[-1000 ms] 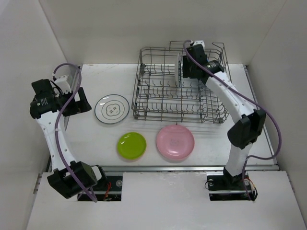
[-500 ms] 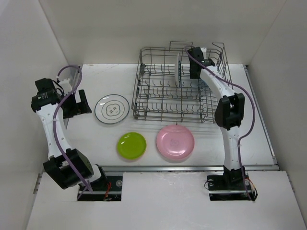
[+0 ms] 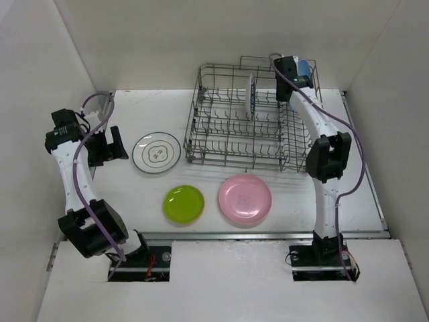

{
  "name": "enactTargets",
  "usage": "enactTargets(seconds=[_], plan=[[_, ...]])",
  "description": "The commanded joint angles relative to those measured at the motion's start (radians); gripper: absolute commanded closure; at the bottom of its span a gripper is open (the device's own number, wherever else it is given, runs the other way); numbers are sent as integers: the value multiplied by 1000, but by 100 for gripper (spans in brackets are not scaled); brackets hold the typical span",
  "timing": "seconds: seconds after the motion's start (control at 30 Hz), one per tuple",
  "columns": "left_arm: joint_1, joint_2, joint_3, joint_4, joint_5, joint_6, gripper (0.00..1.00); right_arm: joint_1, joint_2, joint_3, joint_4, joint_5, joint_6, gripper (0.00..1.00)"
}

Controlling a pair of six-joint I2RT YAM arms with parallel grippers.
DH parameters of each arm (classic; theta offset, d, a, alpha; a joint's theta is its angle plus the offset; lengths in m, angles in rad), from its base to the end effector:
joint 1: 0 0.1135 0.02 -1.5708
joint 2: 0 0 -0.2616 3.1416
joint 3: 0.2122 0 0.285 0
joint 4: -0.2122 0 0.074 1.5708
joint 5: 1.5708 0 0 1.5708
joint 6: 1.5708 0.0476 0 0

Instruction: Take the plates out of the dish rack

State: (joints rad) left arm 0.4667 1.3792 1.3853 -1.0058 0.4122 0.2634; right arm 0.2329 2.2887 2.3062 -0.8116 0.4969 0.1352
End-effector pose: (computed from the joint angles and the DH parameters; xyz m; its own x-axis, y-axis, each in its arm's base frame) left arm 0.2872 0.1233 0.3331 -0.7824 -0.1271 -0.6097 -0.0157 0.9827 -0.1847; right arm 0.5412 0.1050 0.2928 -0.6712 -0.0374 -0.7404 0.2147 0.9461 -0.2424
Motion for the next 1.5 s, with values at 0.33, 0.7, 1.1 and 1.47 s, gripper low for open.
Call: enactTargets(seconds=[0.33, 0.7, 1.1, 1.47], plan=[[4, 7, 27, 22, 28, -16, 0, 153, -520, -108, 92, -173, -65, 100], [4, -28, 38, 1, 19, -15, 0, 839, -897, -612, -107, -98, 68, 100], [4, -110, 18, -28, 57, -12, 0, 1152, -641, -837, -458, 152, 546, 100], [4, -226, -20, -50, 11, 89, 0, 1112, -350, -814, -571, 266, 627, 46]])
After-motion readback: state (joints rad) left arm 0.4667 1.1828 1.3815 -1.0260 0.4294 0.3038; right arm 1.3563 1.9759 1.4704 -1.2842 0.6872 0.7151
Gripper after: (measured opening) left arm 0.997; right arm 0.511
